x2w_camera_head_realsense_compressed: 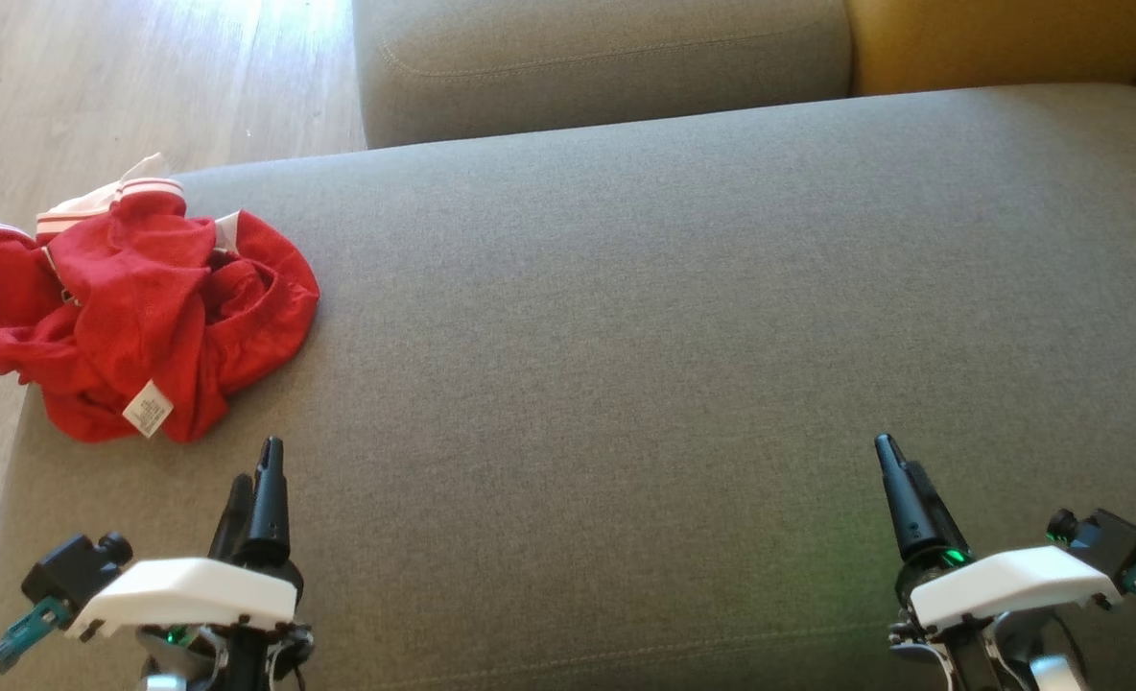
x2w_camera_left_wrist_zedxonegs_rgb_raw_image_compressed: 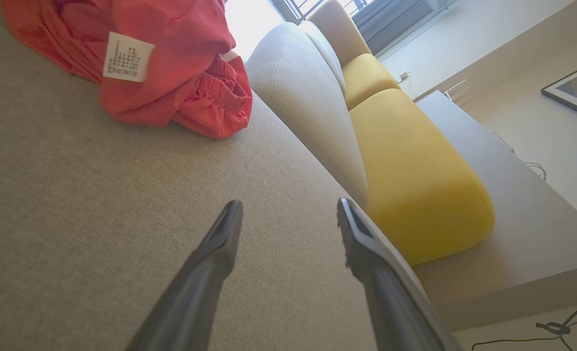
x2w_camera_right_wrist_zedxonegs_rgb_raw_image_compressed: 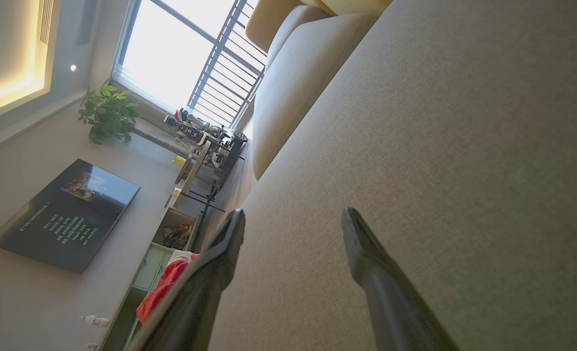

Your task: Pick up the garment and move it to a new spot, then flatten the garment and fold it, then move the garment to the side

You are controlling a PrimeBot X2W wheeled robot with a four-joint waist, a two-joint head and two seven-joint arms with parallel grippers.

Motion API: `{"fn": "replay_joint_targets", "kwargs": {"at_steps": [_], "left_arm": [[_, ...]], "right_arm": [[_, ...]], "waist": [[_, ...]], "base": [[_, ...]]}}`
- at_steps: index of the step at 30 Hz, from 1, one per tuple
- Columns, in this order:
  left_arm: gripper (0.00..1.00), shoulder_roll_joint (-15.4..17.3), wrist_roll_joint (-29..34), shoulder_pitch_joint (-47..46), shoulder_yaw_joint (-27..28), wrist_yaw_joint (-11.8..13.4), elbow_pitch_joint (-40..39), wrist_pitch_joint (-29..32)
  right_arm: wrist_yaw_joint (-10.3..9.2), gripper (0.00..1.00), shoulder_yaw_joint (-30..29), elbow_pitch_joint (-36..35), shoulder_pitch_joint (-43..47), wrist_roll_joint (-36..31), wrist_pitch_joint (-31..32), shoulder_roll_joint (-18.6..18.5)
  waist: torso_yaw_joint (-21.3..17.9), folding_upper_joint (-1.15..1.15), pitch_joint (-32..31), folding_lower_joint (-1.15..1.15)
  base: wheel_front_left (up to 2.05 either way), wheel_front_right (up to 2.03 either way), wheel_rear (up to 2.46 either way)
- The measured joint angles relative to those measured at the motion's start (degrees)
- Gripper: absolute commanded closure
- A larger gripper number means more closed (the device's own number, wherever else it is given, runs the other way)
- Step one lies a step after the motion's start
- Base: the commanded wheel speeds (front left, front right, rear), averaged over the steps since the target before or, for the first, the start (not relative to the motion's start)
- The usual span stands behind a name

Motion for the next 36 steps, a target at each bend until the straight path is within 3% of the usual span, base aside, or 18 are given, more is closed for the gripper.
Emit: {"fn": "replay_joint_targets", "kwargs": {"at_steps": [17, 36], "left_arm": [[0.00, 4.08, 12.88, 0.01, -7.21, 6.68, -3.68, -2.85], [0.00, 6.75, 25.41, 1.10, -12.39, 10.68, -7.13, -5.89]], "right_arm": [[0.01, 0.00, 2.09, -1.79, -0.01, -12.74, -3.08, -0.03], [0.01, 0.00, 3.82, -3.10, -0.10, -25.77, -6.16, -0.07]], "waist": [[-0.09, 0.00, -0.16, 0.00], [0.45, 0.00, -0.41, 0.00]], "base": [[0.00, 0.00, 0.00], [0.00, 0.00, 0.00]]}}
